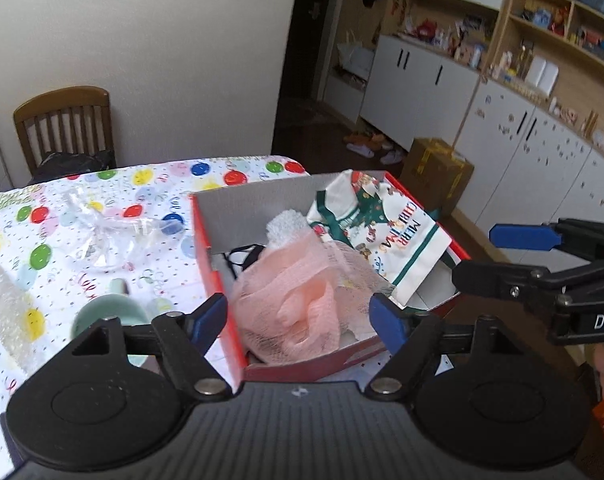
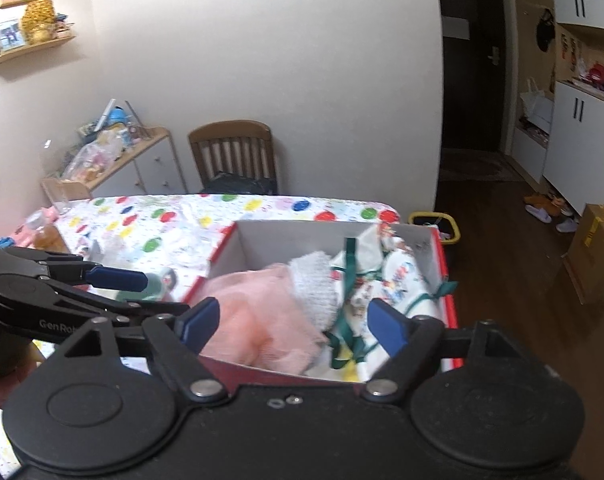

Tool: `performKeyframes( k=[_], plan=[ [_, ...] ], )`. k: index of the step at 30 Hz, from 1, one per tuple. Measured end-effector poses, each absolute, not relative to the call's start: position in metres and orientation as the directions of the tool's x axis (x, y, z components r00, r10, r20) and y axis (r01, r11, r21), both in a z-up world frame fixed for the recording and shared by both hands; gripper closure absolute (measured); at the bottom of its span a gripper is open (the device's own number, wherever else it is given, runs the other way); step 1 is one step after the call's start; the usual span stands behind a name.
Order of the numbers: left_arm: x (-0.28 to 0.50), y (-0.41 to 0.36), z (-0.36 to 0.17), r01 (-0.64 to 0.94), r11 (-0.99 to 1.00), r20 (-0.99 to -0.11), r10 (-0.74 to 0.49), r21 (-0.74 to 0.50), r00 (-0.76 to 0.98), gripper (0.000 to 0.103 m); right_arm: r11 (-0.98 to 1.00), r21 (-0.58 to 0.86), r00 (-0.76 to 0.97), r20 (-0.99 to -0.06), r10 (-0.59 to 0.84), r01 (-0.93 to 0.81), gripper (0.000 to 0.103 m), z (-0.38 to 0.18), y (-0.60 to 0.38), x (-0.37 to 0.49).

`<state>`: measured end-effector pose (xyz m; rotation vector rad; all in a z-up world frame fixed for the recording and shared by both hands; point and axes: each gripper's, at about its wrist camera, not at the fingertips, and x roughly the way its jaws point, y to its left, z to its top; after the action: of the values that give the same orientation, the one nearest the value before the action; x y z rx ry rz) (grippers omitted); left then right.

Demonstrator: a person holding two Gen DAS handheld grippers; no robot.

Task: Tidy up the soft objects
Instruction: 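Release the puff into the box with the left gripper while the right gripper drops the tote in, then withdraw both open grippers from the box back over the table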

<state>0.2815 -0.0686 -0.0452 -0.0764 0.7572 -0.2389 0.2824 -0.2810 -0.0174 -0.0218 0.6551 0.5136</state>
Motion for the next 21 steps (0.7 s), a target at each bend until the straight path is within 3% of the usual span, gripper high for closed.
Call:
performKeyframes(
  k=[12,21],
  plan=[
    [0.232,0.017,-0.029,0.14,0.971,-0.601,-0.231,-0.196,0.765,0.003,0.833,0.161,0.647,-0.558,0.519,-0.529,0.006,-0.005,-0.208,0.255],
    [0.214,0.086,-0.041,0.076,0.986,-0.605,-0.152,-0.15,0.781,0.001,0.821,0.164,0.626,-0.571,0.531,-0.547,0.006,-0.006,-0.148,0.249]
  ],
)
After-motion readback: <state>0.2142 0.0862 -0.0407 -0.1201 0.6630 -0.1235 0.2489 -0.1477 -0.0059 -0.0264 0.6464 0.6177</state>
